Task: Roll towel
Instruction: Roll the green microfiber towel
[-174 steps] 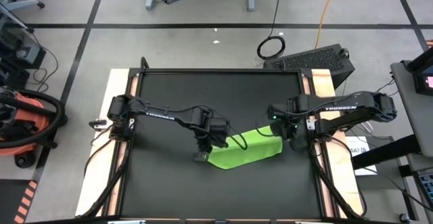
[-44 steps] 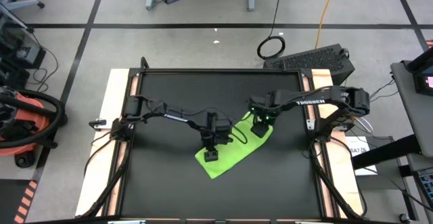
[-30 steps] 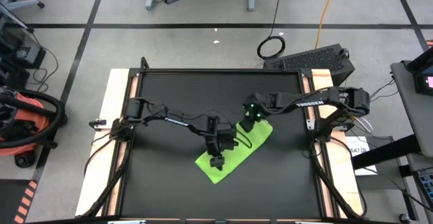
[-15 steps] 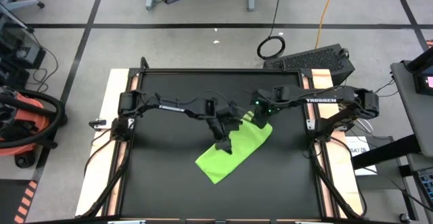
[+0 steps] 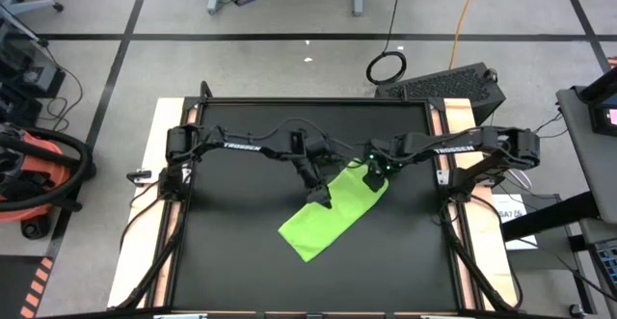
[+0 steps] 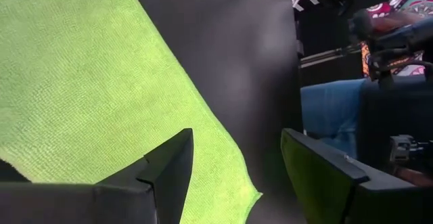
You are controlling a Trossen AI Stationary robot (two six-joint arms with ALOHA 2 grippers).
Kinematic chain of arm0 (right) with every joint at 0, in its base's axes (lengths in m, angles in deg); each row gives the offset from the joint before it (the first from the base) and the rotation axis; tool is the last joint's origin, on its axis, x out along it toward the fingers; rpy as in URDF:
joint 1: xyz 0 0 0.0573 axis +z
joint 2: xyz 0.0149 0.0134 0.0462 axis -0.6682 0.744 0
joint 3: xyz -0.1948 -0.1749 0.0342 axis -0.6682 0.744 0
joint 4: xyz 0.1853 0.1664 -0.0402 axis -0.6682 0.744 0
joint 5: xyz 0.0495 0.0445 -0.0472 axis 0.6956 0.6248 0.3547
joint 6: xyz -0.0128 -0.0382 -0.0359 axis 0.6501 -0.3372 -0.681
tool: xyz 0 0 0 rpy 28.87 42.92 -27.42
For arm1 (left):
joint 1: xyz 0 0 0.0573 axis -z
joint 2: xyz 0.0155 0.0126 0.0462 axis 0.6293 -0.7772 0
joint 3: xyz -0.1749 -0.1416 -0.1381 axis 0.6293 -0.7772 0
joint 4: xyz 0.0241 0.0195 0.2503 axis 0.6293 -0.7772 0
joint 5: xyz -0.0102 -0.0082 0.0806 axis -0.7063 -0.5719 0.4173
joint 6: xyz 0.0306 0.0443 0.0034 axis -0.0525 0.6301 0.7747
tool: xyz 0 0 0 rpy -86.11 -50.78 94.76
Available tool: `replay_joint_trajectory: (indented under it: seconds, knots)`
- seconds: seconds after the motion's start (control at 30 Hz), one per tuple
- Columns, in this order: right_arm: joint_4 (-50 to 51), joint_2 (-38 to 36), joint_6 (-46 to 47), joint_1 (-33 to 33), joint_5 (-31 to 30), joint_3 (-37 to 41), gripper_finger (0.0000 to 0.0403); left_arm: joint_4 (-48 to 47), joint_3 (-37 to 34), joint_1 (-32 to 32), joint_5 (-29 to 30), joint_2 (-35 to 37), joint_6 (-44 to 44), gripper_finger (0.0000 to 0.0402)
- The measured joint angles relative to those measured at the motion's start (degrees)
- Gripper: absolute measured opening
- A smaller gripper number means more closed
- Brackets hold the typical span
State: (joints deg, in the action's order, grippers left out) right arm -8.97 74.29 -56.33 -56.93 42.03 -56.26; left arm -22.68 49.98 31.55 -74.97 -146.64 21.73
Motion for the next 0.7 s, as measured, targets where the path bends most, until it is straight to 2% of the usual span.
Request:
replay_joint_trajectory:
  seconds: [0.13, 0.3, 0.43, 0.63, 0.7]
  knots:
    - [-1.88, 2.05, 0.68, 0.05, 1.61, 0.96, 0.0313, -0.11, 0.00, -0.11, -0.25, 0.00, 0.03, 0.0231]
    - [-4.04, 5.10, 1.16, 0.44, 2.56, 1.67, 0.0273, -0.88, 0.00, -0.34, -0.91, 0.00, 0.17, 0.0231]
    - [-5.56, 5.52, 1.33, 1.60, 2.74, 1.69, 0.0194, -2.72, 0.00, -0.44, -0.93, 0.00, 1.27, 0.0231]
    - [-7.19, 5.93, -1.31, 3.21, 6.77, 0.42, 0.0026, -3.79, 0.00, -1.30, -0.94, 0.00, 2.11, 0.0231]
    - [-7.19, 5.97, -1.93, 3.56, 7.85, -0.26, 0.0013, -3.90, 0.00, -1.77, -0.96, 0.00, 2.08, 0.0231]
